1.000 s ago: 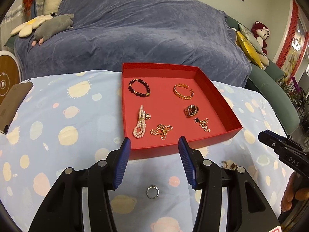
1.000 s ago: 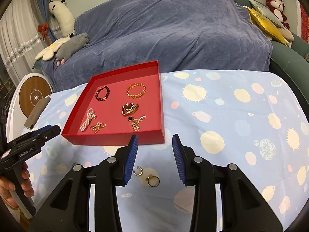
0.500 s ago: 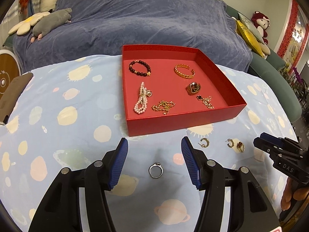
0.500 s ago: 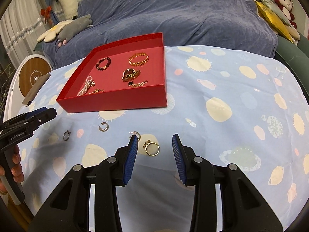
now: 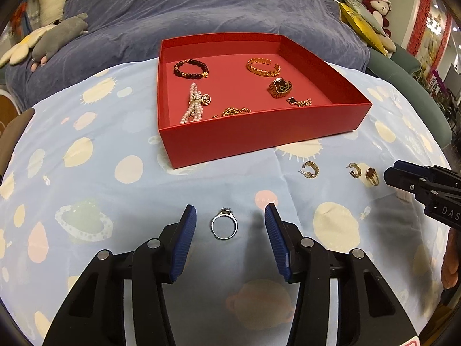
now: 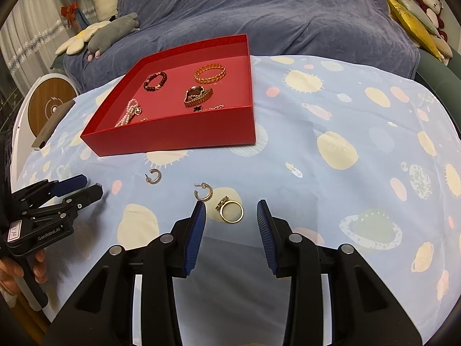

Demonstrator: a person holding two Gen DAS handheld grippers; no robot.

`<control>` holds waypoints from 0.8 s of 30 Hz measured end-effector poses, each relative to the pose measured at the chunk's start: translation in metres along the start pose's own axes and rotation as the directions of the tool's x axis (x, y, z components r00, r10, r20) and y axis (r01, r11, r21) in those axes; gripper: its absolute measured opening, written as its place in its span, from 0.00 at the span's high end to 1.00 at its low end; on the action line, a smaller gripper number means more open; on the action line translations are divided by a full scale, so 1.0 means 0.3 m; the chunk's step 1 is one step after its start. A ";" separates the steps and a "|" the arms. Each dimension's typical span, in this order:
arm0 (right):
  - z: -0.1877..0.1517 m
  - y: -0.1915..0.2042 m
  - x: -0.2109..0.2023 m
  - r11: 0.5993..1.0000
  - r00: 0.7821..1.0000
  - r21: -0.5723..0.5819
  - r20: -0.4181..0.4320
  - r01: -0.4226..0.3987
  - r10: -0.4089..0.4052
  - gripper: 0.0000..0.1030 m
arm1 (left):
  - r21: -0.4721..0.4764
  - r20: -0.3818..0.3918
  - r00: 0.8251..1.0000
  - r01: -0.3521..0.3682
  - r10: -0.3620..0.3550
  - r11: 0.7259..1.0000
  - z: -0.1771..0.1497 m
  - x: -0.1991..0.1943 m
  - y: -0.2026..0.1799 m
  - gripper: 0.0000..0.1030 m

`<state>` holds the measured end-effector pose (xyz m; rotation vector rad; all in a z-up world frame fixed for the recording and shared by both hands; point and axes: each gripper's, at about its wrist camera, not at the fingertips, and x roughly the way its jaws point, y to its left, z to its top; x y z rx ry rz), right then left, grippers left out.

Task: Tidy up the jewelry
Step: 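Grasp the silver ring with the left tool while the right tool grasps a gold hoop earring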

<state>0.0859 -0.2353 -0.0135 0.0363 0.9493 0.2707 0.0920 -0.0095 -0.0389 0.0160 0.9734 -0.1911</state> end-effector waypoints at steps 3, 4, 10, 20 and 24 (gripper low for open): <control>-0.002 0.002 0.005 1.000 1.000 -0.002 -0.004 -0.001 0.001 0.65 | 0.013 -0.011 1.000 -0.001 0.001 1.000 -0.009 0.017 -0.006 0.70; -0.002 0.002 0.005 1.000 1.000 -0.002 -0.005 0.000 0.000 0.65 | 0.021 -0.004 1.000 -0.008 0.008 1.000 -0.012 0.017 -0.009 0.71; -0.003 0.001 0.009 1.000 1.000 0.000 -0.006 -0.001 0.001 0.65 | 0.051 0.012 1.000 -0.024 0.023 0.998 -0.019 0.016 -0.023 0.83; -0.009 0.007 0.041 1.000 1.000 -0.015 -0.017 0.007 -0.007 0.65 | 0.046 0.005 1.000 -0.003 0.003 0.999 -0.017 0.006 -0.028 0.83; -0.007 0.017 0.059 0.999 1.000 -0.031 -0.018 0.014 -0.014 0.65 | 0.042 0.006 1.000 0.003 -0.003 0.999 -0.014 0.001 -0.025 0.83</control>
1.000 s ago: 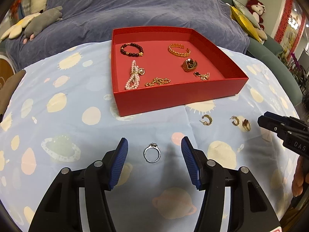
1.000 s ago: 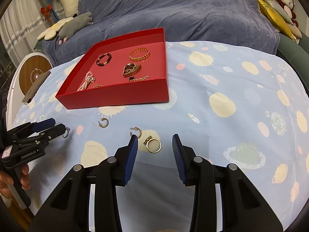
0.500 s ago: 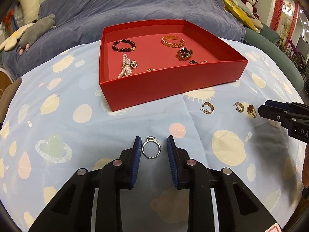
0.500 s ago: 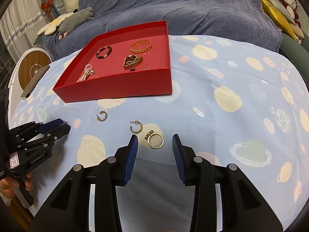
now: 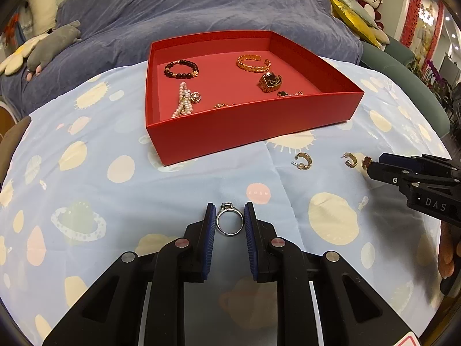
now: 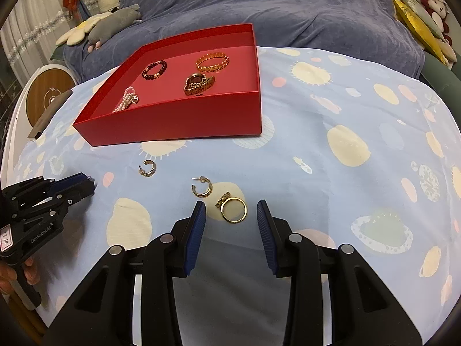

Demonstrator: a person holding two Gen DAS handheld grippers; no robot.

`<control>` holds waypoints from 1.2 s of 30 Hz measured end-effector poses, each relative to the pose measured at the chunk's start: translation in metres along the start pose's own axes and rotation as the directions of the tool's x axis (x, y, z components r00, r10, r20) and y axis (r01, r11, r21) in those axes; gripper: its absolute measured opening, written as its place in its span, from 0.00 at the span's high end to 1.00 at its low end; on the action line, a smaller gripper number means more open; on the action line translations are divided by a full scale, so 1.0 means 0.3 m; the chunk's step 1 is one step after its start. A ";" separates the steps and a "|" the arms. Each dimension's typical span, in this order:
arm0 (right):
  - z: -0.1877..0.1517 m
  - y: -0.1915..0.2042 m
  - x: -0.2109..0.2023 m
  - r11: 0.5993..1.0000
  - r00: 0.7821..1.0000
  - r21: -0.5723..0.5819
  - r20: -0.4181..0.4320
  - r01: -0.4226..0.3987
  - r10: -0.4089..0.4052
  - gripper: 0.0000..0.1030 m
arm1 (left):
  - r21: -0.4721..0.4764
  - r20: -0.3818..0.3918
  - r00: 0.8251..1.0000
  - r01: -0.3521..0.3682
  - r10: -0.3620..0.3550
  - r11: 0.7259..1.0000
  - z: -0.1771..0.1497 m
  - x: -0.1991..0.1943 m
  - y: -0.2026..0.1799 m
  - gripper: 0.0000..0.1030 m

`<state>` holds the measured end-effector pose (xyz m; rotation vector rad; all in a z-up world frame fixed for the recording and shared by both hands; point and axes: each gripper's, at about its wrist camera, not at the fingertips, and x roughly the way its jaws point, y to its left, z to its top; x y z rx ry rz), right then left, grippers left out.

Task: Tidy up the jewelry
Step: 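Grasp the silver ring with the left tool while the right tool grasps a gold hoop earring, then carry the silver ring and hoop earring into the red box and open both tools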

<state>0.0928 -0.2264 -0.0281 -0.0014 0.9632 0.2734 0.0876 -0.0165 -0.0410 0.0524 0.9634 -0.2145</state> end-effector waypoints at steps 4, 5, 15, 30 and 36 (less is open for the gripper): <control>0.005 0.008 0.011 1.000 1.000 -0.018 0.005 0.013 -0.013 0.66 | -0.003 -0.001 1.000 0.003 -0.003 1.000 0.000 -0.001 0.002 0.83; 0.005 0.008 0.016 1.000 1.000 -0.020 0.003 0.017 -0.017 0.66 | -0.003 -0.001 1.000 0.004 -0.004 1.000 0.001 -0.001 0.003 0.83; 0.005 0.029 0.027 0.997 0.999 -0.064 0.006 0.043 -0.043 0.78 | -0.014 0.007 1.000 0.014 -0.013 1.000 0.005 -0.012 0.014 0.83; 0.048 0.059 -0.031 0.998 0.999 -0.063 0.047 0.013 -0.010 0.91 | -0.030 0.051 0.998 0.037 -0.036 0.999 0.047 -0.064 0.000 0.83; 0.075 0.071 -0.078 0.998 0.996 -0.060 0.087 -0.006 0.011 0.91 | -0.047 0.077 0.996 0.052 -0.048 0.998 0.071 -0.098 0.005 0.83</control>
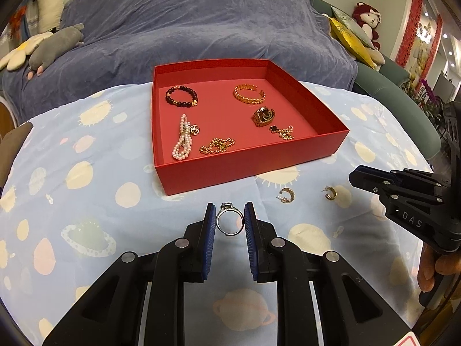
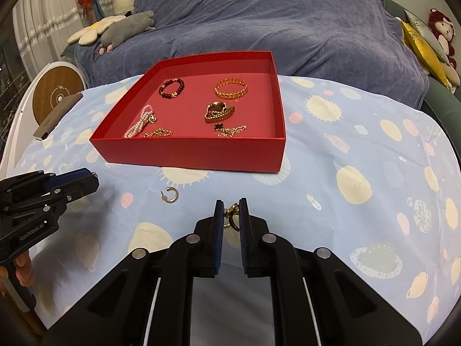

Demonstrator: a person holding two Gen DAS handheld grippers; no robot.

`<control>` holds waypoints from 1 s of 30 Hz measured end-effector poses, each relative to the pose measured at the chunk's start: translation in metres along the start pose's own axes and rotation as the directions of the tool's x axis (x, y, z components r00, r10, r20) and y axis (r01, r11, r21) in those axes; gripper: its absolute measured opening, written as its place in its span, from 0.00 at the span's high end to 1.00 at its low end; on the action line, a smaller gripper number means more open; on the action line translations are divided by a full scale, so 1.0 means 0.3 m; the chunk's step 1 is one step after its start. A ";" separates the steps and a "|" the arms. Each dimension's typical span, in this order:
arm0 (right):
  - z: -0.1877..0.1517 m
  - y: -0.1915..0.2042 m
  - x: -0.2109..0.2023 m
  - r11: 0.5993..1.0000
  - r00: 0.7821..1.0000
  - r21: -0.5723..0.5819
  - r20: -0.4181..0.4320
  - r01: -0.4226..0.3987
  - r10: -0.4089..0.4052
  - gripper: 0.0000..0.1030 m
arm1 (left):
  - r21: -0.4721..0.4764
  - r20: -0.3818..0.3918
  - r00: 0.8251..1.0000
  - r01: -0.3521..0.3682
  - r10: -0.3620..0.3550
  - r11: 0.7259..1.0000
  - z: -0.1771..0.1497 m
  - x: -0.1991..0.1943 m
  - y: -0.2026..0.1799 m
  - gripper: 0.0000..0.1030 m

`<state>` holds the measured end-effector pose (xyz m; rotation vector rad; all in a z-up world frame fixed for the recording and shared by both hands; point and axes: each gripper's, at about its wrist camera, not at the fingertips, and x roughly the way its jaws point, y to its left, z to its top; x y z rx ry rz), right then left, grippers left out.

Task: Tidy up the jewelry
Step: 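Carry the silver ring and hoop earring into the red box and open both tools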

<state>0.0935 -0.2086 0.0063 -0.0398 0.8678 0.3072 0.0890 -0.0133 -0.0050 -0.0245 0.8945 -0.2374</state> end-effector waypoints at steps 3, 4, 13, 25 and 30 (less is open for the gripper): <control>0.030 0.001 -0.031 1.000 1.000 0.010 0.028 -0.011 0.011 0.91 | -0.012 0.018 1.000 0.002 -0.002 1.000 0.023 -0.015 0.005 0.83; 0.043 0.001 -0.040 1.000 0.999 0.013 0.038 -0.015 0.014 0.91 | -0.017 0.027 1.000 0.004 -0.003 1.000 0.032 -0.023 0.004 0.83; 0.185 0.014 -0.089 0.998 0.991 0.042 0.129 -0.040 0.034 0.91 | -0.068 0.138 0.990 0.019 -0.010 0.997 0.190 -0.098 0.027 0.83; 0.383 0.013 0.011 0.986 0.987 0.147 0.151 -0.084 0.061 0.91 | -0.109 0.159 0.987 0.019 -0.001 0.994 0.401 -0.007 0.045 0.83; 0.420 0.004 0.090 0.985 0.991 0.157 0.123 -0.065 0.045 0.91 | -0.130 0.133 0.991 0.014 0.004 0.991 0.423 0.061 0.073 0.83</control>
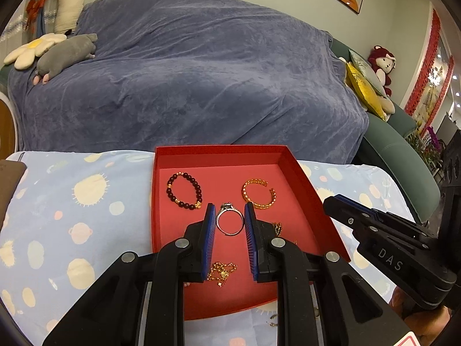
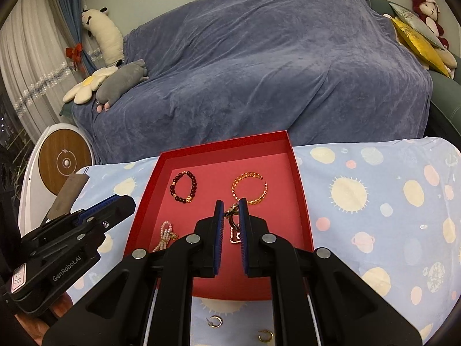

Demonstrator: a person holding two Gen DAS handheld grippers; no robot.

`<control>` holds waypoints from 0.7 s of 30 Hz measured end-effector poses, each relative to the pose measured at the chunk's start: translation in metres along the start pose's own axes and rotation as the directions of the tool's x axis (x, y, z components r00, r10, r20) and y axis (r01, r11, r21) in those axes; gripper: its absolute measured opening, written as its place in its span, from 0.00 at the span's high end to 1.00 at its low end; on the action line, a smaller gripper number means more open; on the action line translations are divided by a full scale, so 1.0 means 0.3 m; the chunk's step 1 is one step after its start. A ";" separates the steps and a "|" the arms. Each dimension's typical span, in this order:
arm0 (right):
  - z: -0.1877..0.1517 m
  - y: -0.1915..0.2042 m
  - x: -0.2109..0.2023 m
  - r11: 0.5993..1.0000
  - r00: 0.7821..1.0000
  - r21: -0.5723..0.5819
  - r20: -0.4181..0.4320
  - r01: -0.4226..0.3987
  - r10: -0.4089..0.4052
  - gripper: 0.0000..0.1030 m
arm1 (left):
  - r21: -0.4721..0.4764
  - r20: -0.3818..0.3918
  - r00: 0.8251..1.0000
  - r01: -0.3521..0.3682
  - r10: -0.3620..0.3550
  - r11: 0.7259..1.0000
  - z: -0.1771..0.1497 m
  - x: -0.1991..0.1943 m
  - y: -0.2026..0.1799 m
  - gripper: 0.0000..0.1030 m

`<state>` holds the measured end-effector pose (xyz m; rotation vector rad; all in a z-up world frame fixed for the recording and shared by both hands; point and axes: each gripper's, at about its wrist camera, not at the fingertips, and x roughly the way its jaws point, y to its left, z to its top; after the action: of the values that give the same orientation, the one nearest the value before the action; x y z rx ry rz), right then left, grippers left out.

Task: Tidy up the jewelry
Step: 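Carry the silver ring and hoop earring into the red box and open both tools, then move both open tools back to the last gold hoop earrings on the sheet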

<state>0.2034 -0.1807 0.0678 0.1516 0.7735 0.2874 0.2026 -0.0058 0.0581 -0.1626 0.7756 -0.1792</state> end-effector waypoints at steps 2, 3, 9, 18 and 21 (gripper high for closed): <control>0.003 -0.010 0.030 1.000 1.000 0.003 -0.012 0.006 -0.006 0.91 | 0.001 -0.014 1.000 -0.004 0.004 1.000 0.003 0.029 0.011 0.83; 0.002 -0.016 0.046 1.000 1.000 0.003 -0.020 0.013 -0.013 0.91 | 0.002 -0.022 1.000 -0.008 0.008 1.000 0.003 0.045 0.015 0.83; -0.022 -0.038 0.121 0.999 0.997 0.008 -0.065 0.035 -0.034 0.91 | -0.010 -0.066 0.998 -0.021 0.020 1.000 0.006 0.121 0.051 0.83; -0.020 -0.075 0.134 0.997 0.996 0.030 -0.063 0.068 -0.066 0.84 | -0.030 -0.085 0.996 -0.045 0.042 0.999 -0.005 0.147 0.086 0.73; -0.017 -0.070 0.113 0.997 0.997 0.033 -0.033 0.071 -0.070 0.65 | -0.043 -0.059 0.996 -0.063 0.061 0.997 0.001 0.133 0.091 0.59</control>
<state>0.2272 -0.1901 0.0366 0.1517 0.8140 0.2104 0.2334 0.0119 0.0254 -0.1767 0.8416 -0.1079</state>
